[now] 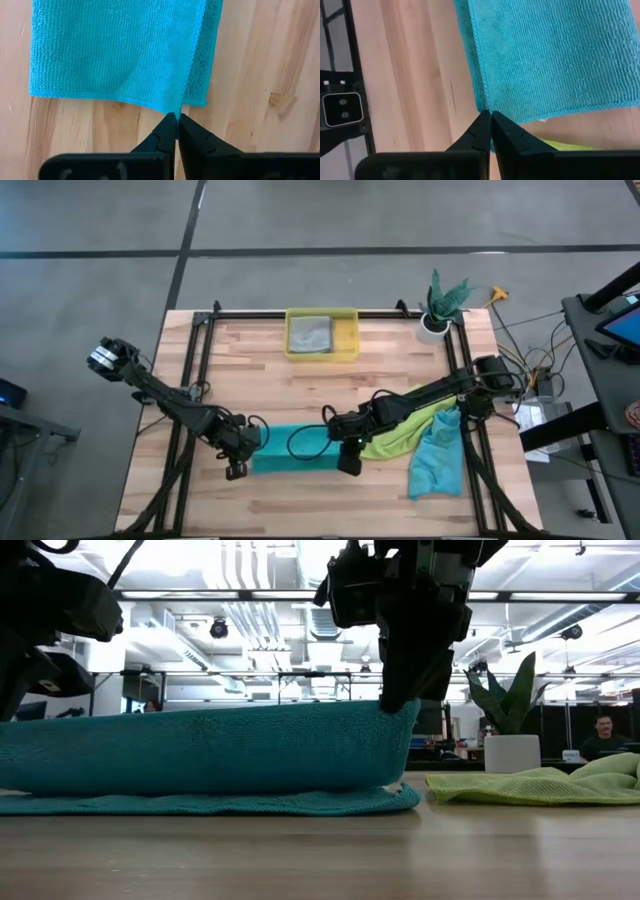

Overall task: Fold microfiber towels
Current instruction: Fold the blue microfiber cloth

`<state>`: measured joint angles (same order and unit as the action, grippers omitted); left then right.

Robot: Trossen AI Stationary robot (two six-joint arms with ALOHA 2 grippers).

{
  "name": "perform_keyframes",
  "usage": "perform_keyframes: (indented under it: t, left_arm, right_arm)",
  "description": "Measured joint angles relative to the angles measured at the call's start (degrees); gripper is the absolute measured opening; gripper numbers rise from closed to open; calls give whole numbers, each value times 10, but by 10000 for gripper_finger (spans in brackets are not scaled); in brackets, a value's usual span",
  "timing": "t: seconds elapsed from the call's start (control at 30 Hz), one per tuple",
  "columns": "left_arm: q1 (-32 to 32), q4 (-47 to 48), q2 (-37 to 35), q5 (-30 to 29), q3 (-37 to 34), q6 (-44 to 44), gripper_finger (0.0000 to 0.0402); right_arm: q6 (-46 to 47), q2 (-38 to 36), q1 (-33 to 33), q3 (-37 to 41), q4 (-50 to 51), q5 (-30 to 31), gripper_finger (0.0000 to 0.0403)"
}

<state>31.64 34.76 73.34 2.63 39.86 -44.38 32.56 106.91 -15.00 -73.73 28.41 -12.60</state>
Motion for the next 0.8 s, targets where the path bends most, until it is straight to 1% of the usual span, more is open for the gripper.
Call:
perform_keyframes:
  t: [0.43,0.6,0.7,0.8]
  left_arm:
    - [0,0,0,1,0,0,0]
    - [0,-1,0,1,0,1,0]
    - [0,-1,0,1,0,2,0]
    - [0,-1,0,2,0,3,0]
  right_arm:
    - [0,0,0,0,-9,0,9]
    - [0,0,0,0,-9,-13,11]
    - [0,0,0,0,-9,-13,25]
    - [0,0,0,0,-14,-13,50]
